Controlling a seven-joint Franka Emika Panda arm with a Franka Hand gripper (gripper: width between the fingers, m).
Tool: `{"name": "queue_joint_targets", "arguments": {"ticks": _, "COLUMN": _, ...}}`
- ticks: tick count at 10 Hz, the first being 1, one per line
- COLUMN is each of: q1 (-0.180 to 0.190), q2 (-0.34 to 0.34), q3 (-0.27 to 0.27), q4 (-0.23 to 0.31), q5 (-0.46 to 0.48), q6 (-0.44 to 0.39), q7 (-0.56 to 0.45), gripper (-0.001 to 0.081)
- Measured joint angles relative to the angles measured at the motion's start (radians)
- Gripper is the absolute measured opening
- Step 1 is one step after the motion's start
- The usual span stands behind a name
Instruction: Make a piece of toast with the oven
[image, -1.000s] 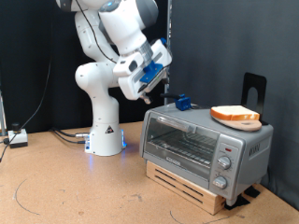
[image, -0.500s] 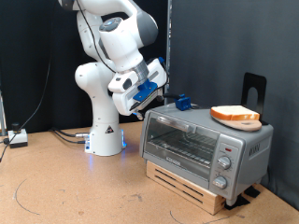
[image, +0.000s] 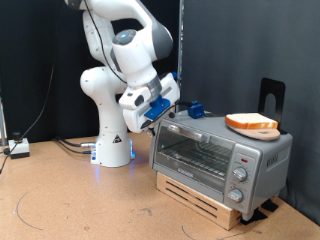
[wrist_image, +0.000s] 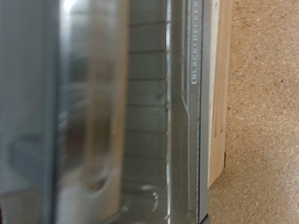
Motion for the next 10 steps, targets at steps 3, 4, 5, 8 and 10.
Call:
{"name": "queue_joint_targets", "arguments": {"ticks": 3, "q1": 0.017, "q2": 0.053, "q3": 0.014, "q4": -0.002, "q5": 0.026, "q6": 0.065, "q7": 0.000, "gripper": 0.0809}}
{"name": "queue_joint_targets", "arguments": {"ticks": 4, "q1": 0.017, "q2": 0.057, "q3": 0.013, "q4": 0.000, "q5": 0.028, "q6": 0.066, "q7": 0.000, "gripper": 0.0809}}
{"name": "queue_joint_targets", "arguments": {"ticks": 5, "q1": 0.015, "q2": 0.059, "q3": 0.009, "q4": 0.001, "q5": 0.028, "q6": 0.066, "q7": 0.000, "gripper": 0.0809}}
{"name": "queue_joint_targets", "arguments": {"ticks": 8, "q1": -0.024, "q2": 0.087, "q3": 0.003, "q4": 0.011, "q5": 0.016, "q6": 0.125, "q7": 0.006, "gripper": 0.0809}}
{"name": "queue_joint_targets", "arguments": {"ticks": 10, "q1": -0.042, "q2": 0.161, "q3": 0.003, "q4": 0.031, "q5": -0.007, "q6": 0.203, "q7": 0.032, "gripper": 0.0809}}
